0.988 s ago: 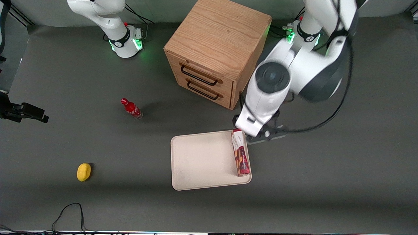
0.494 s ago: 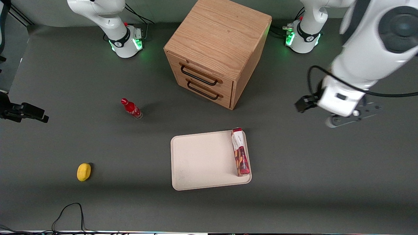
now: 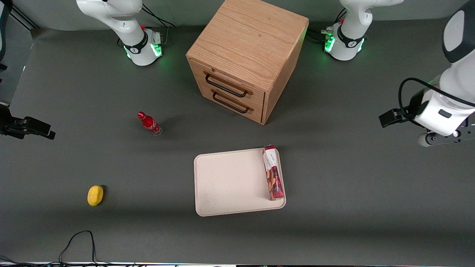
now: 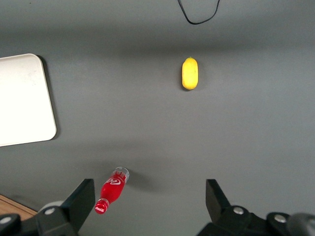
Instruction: Place red cookie box on tray
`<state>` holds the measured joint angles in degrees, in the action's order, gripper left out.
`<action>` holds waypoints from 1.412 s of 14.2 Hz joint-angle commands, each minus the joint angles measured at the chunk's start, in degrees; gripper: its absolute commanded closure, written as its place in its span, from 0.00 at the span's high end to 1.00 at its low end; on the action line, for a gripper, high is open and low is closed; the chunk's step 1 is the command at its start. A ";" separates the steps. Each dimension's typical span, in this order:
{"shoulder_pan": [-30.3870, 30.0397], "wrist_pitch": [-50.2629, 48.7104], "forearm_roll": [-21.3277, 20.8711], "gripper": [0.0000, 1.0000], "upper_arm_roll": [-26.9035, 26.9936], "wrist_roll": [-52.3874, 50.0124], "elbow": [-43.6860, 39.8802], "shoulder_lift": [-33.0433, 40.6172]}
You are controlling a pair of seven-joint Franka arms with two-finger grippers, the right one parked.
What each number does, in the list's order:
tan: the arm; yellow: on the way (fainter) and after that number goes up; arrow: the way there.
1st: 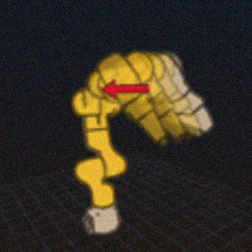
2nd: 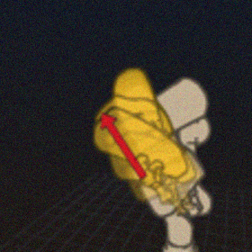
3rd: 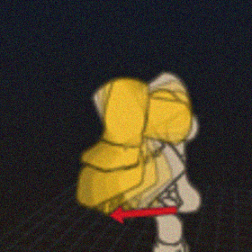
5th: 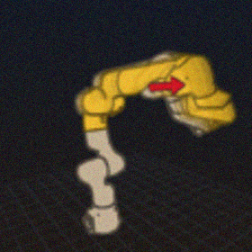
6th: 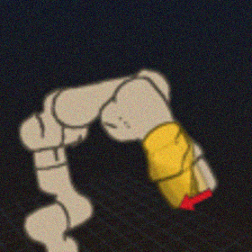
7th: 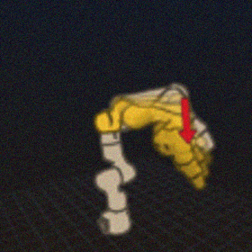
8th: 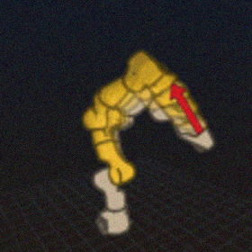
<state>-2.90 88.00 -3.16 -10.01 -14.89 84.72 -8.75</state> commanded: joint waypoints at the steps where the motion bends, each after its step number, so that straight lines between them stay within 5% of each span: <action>1: -3.34 2.18 1.66 1.00 0.34 8.19 5.11 4.35; 5: 3.42 2.35 1.49 1.00 9.91 15.42 5.02 4.44; 20: 3.95 2.35 1.75 1.00 9.83 15.60 3.00 3.56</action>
<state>0.54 90.39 -2.21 -0.99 -0.22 87.24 -6.10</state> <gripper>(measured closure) 0.000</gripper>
